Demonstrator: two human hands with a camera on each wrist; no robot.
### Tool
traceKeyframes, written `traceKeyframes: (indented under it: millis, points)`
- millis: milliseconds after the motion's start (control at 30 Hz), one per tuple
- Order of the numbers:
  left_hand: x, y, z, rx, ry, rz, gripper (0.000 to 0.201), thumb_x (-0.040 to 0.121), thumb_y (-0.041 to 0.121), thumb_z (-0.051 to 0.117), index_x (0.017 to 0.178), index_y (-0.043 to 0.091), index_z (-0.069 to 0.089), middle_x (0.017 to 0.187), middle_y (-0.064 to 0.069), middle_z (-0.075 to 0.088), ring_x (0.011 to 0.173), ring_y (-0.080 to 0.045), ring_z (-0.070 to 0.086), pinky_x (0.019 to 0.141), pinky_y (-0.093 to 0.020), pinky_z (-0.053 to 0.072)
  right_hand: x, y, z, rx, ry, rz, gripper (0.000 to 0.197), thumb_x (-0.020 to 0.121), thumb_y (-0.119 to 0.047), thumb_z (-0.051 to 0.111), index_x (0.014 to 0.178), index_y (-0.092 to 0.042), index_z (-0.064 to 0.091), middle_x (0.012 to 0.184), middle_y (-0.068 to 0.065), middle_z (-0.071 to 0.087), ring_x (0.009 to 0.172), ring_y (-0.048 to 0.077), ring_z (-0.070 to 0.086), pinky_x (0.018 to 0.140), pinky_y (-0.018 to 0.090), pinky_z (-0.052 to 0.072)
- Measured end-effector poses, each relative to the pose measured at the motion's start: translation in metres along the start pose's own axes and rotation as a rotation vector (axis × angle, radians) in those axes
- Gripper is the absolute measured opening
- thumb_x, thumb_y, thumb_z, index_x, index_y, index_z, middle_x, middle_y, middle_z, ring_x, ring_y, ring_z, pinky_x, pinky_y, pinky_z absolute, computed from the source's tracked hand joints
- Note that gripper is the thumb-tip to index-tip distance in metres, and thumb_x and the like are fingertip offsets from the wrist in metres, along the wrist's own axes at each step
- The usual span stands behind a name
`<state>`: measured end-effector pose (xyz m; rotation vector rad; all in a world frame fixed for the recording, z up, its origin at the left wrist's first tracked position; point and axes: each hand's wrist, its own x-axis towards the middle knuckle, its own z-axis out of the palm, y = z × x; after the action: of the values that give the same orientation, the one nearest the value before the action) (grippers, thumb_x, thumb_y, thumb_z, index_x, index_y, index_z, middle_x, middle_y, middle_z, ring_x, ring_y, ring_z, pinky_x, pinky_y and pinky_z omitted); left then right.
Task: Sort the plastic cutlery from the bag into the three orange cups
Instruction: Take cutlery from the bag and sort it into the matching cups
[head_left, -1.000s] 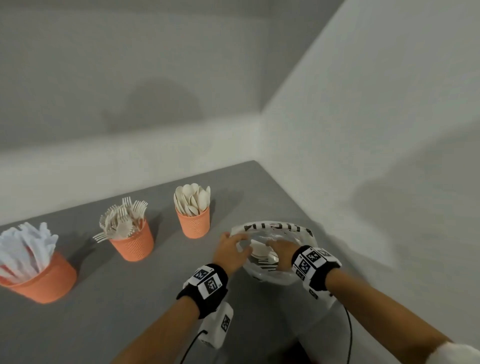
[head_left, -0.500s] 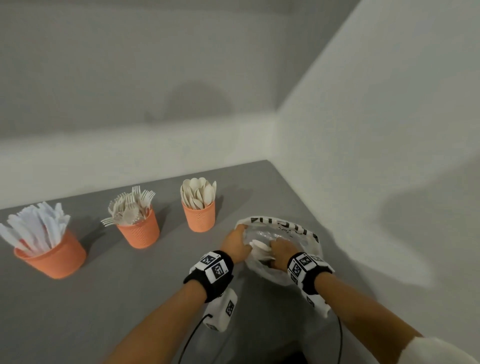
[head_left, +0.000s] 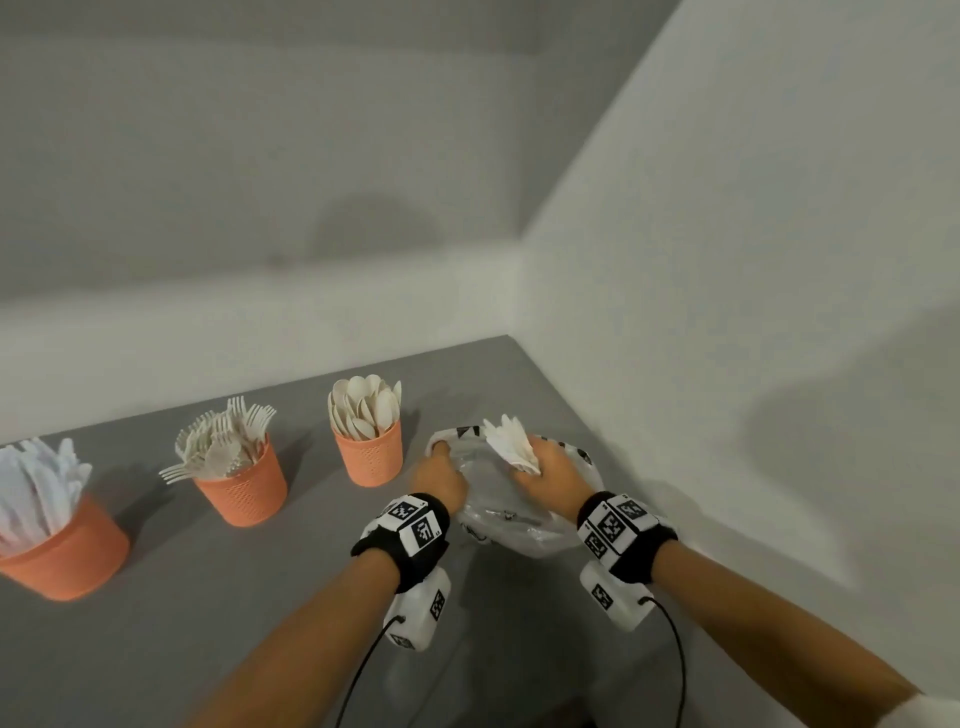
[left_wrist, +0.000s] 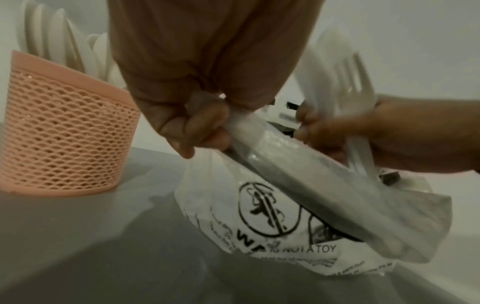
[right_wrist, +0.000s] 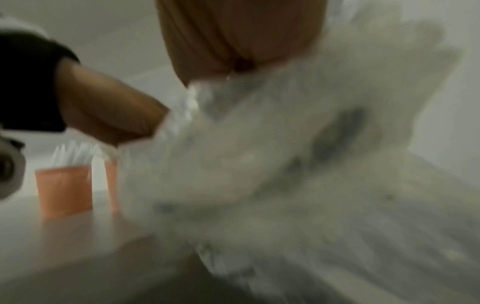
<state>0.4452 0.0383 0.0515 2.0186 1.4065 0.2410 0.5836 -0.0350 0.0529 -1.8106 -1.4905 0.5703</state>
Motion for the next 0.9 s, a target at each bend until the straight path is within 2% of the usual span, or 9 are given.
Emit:
traceKeyframes:
  millis: [133, 233, 300, 367, 500, 667, 733, 833, 900]
  points:
    - [0.0, 0.006, 0.003, -0.118, 0.011, 0.04, 0.029, 0.092, 0.01, 0.042, 0.12, 0.01, 0.049, 0.115, -0.017, 0.055, 0.104, -0.037, 0.057, 0.093, -0.033, 0.046, 0.006, -0.026, -0.022, 0.408, 0.223, 0.07, 0.026, 0.09, -0.005, 0.056, 0.071, -0.02, 0.047, 0.061, -0.003, 0.047, 0.048, -0.003, 0.047, 0.056, 0.012, 0.041]
    - [0.0, 0.007, 0.001, -0.229, 0.001, 0.04, 0.02, 0.091, 0.019, 0.045, 0.106, 0.014, 0.058, 0.111, -0.02, 0.061, 0.103, -0.038, 0.058, 0.093, -0.041, 0.048, 0.02, -0.044, -0.034, 0.614, 0.304, 0.12, 0.022, 0.091, -0.012, 0.057, 0.072, -0.016, 0.047, 0.055, -0.001, 0.048, 0.045, 0.004, 0.049, 0.058, 0.022, 0.044]
    - [-0.003, 0.005, -0.008, -0.258, 0.07, 0.088, 0.024, 0.094, 0.021, 0.045, 0.107, 0.011, 0.062, 0.113, -0.016, 0.062, 0.105, -0.032, 0.057, 0.095, -0.036, 0.044, 0.029, -0.052, -0.036, 0.724, 0.335, 0.141, 0.02, 0.09, -0.013, 0.058, 0.074, -0.015, 0.047, 0.051, -0.003, 0.046, 0.046, 0.01, 0.047, 0.055, 0.026, 0.044]
    - [-0.008, 0.002, -0.021, -0.405, 0.132, 0.138, 0.026, 0.096, 0.016, 0.042, 0.103, 0.006, 0.065, 0.104, -0.01, 0.064, 0.096, -0.024, 0.057, 0.086, -0.031, 0.045, 0.036, -0.062, -0.031, 0.802, 0.333, 0.139, 0.019, 0.09, -0.012, 0.058, 0.075, -0.016, 0.047, 0.052, -0.002, 0.045, 0.047, 0.011, 0.045, 0.055, 0.026, 0.043]
    - [-0.02, -0.016, -0.045, -0.961, -0.026, -0.143, 0.028, 0.099, 0.019, 0.035, 0.086, 0.01, 0.058, 0.079, -0.006, 0.058, 0.07, -0.017, 0.054, 0.064, -0.026, 0.046, 0.046, -0.087, -0.001, 0.828, 0.264, 0.112, 0.021, 0.09, -0.012, 0.058, 0.074, -0.017, 0.046, 0.051, -0.004, 0.044, 0.045, 0.008, 0.044, 0.058, 0.025, 0.041]
    - [-0.039, -0.053, -0.072, -1.451, -0.231, -0.431, 0.05, 0.1, 0.039, 0.028, 0.102, -0.003, 0.054, 0.09, -0.018, 0.057, 0.079, -0.028, 0.057, 0.077, -0.038, 0.05, 0.054, -0.135, 0.052, 0.863, 0.196, 0.058, 0.021, 0.088, -0.006, 0.059, 0.074, -0.015, 0.047, 0.044, -0.011, 0.048, 0.041, 0.002, 0.046, 0.052, 0.019, 0.043]
    - [-0.045, -0.061, -0.085, -1.61, -0.229, -0.426, 0.054, 0.1, 0.041, 0.026, 0.109, -0.005, 0.052, 0.094, -0.019, 0.057, 0.082, -0.028, 0.057, 0.073, -0.038, 0.056, 0.055, -0.152, 0.073, 0.886, 0.178, 0.043, 0.02, 0.087, -0.004, 0.06, 0.075, -0.013, 0.048, 0.043, -0.011, 0.048, 0.04, 0.003, 0.045, 0.048, 0.018, 0.044]
    - [-0.055, -0.067, -0.107, -1.652, -0.216, -0.343, 0.051, 0.101, 0.038, 0.021, 0.103, 0.001, 0.055, 0.084, -0.014, 0.061, 0.073, -0.023, 0.06, 0.054, -0.027, 0.058, 0.054, -0.167, 0.106, 0.859, 0.13, 0.075, 0.015, 0.085, -0.007, 0.065, 0.079, -0.011, 0.052, 0.051, -0.005, 0.052, 0.043, 0.005, 0.05, 0.052, 0.021, 0.047]
    - [-0.062, -0.075, -0.116, -1.612, -0.193, -0.28, 0.047, 0.101, 0.038, 0.022, 0.109, 0.006, 0.055, 0.085, -0.011, 0.066, 0.074, -0.021, 0.063, 0.058, -0.025, 0.057, 0.053, -0.17, 0.127, 0.847, 0.089, 0.135, 0.014, 0.084, -0.01, 0.066, 0.079, -0.01, 0.053, 0.054, 0.0, 0.051, 0.046, 0.009, 0.053, 0.055, 0.026, 0.049]
